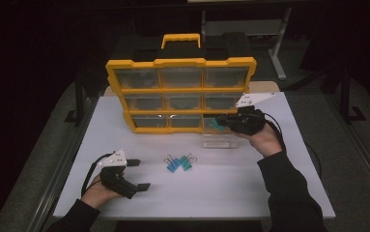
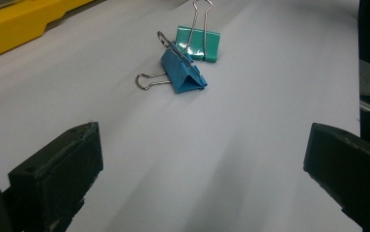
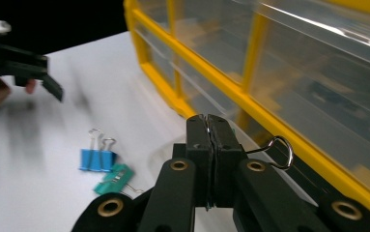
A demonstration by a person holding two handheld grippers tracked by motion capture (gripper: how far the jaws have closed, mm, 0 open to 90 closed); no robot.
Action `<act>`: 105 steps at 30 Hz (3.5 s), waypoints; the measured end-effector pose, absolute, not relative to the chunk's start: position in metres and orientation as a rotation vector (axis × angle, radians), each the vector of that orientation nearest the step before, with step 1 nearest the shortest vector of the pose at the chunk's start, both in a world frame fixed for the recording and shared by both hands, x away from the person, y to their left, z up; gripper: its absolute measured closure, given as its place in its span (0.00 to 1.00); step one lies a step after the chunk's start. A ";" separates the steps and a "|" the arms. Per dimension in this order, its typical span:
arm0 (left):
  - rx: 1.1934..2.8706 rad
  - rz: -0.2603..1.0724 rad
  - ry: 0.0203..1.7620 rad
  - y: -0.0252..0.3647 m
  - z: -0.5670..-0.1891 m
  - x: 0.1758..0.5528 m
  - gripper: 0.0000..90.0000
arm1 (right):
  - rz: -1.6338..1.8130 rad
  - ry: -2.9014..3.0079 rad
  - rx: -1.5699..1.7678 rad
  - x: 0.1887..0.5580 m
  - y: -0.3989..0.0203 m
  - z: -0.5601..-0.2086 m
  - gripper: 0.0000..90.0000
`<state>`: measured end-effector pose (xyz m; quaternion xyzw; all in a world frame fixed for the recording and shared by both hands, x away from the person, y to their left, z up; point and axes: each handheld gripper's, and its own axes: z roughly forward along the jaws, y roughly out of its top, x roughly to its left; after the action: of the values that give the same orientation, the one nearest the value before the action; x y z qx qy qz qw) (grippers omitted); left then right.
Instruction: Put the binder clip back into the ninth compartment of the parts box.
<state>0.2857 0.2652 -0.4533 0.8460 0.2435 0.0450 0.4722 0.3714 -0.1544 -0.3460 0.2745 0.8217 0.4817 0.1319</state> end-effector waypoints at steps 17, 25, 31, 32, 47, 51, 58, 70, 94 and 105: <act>2.069 0.106 0.595 0.265 -0.453 0.285 0.00 | 1.264 2.432 0.923 0.385 -0.171 -0.376 0.97; 2.071 0.106 0.592 0.265 -0.453 0.285 0.00 | 1.236 2.447 0.942 0.385 -0.172 -0.381 0.90; 2.071 0.104 0.593 0.265 -0.453 0.285 0.00 | 1.259 2.428 0.932 0.381 -0.172 -0.370 0.90; 2.071 0.105 0.593 0.265 -0.453 0.285 0.00 | 1.263 2.425 0.927 0.380 -0.172 -0.368 0.91; 2.069 0.105 0.592 0.265 -0.453 0.285 0.00 | 1.358 2.469 0.854 0.368 -0.157 -0.354 0.98; 2.067 0.105 0.592 0.265 -0.453 0.286 0.00 | 1.351 2.492 0.845 0.365 -0.149 -0.355 0.98; 2.067 0.105 0.592 0.265 -0.453 0.286 0.00 | 1.341 2.552 0.792 0.358 -0.130 -0.358 0.98; 2.070 0.106 0.590 0.265 -0.453 0.285 0.00 | 1.330 2.638 0.764 0.350 -0.107 -0.372 0.94; 2.070 0.104 0.591 0.265 -0.453 0.285 0.00 | 1.256 2.722 0.792 0.345 -0.077 -0.411 0.77; 2.071 0.102 0.589 0.264 -0.453 0.285 0.00 | 1.216 2.725 0.807 0.346 -0.069 -0.424 0.70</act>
<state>0.2845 0.2639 -0.4529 0.8463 0.2408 0.0416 0.4734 0.3457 -0.0688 -0.4240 0.2611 0.8812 0.3933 0.0253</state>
